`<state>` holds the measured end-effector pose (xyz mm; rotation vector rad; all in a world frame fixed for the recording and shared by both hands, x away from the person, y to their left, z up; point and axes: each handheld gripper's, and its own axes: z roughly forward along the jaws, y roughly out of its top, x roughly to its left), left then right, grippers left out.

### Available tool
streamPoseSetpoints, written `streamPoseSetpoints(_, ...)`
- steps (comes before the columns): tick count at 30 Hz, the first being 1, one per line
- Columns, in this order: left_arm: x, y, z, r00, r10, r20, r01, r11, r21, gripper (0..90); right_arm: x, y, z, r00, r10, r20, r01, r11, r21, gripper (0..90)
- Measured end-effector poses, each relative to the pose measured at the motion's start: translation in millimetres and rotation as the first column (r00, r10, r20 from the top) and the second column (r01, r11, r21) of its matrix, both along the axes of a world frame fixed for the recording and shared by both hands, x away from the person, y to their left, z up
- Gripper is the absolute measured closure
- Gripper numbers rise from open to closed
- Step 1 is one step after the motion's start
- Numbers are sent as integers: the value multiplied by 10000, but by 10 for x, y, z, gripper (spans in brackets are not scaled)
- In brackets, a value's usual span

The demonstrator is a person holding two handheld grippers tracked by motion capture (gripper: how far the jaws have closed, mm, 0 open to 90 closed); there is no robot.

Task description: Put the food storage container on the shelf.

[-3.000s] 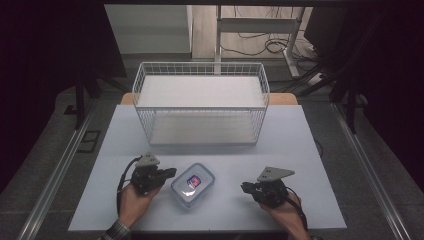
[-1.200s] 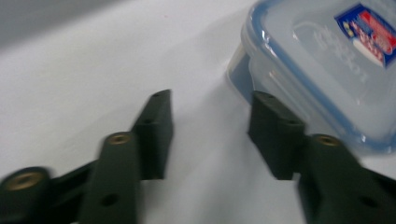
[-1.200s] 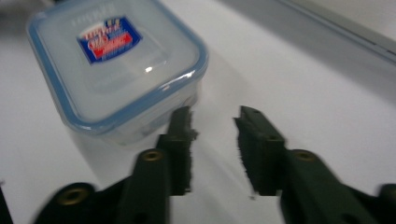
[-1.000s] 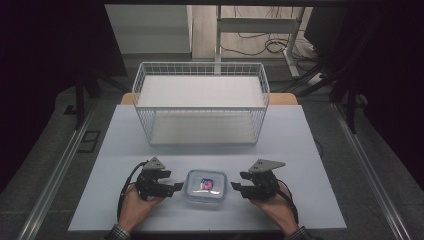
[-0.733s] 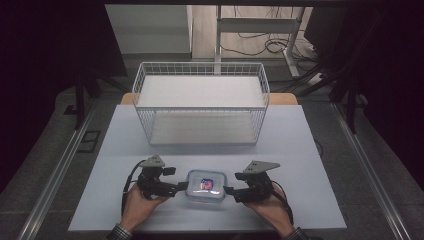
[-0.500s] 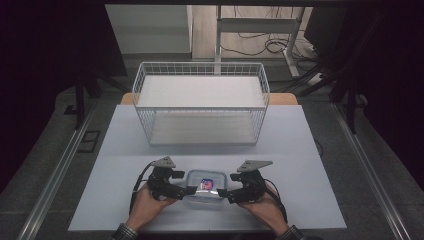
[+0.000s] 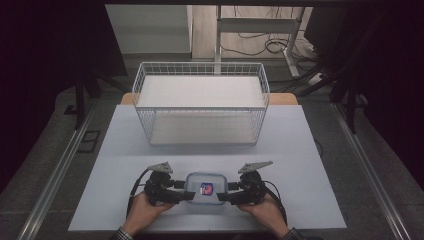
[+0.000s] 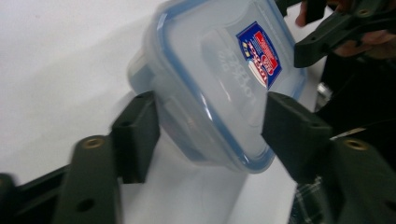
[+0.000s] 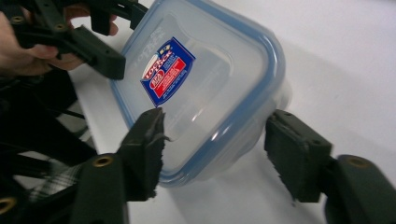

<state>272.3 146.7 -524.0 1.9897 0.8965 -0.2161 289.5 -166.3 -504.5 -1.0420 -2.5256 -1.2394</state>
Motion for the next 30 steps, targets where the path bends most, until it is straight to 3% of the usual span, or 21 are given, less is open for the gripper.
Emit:
streamPoseSetpoints(6,-106,127,-24,9995,37,-304,-62,9966,-823,549,-13,-65,17,9993,132,-361,-116,9990,433,514)
streamPoseSetpoints(12,-104,167,-78,9980,-8,-632,-73,9918,-1277,568,14,-128,7,9963,324,-795,-242,9945,1016,564)
streamPoseSetpoints(16,-93,188,-95,9981,-72,-610,-16,9896,-1441,575,28,-143,-4,9948,369,-952,-253,9924,1203,573)
streamPoseSetpoints(20,-71,214,-82,9989,173,-431,-239,9873,-1569,577,24,-137,12,9961,376,-799,-269,9910,1309,586)
streamPoseSetpoints(21,-54,233,-72,9984,146,-539,-234,9856,-1673,581,25,-134,14,9975,302,-635,-223,9924,1211,666)
streamPoseSetpoints(22,-51,246,-67,9988,39,-491,-136,9798,-1997,594,23,-177,48,9993,-52,-382,113,9869,1610,706)
streamPoseSetpoints(23,-51,244,-52,9988,25,-489,-129,9768,-2139,601,47,-219,80,9979,-134,-634,266,9770,2116,717)
streamPoseSetpoints(26,-38,208,-10,9992,170,-364,-236,9813,-1910,602,27,-207,148,9997,-100,217,62,9861,1661,752)
streamPoseSetpoints(30,-25,230,-57,9978,155,-638,-279,9799,-1976,595,14,-177,158,9997,-83,244,42,9867,1622,750)
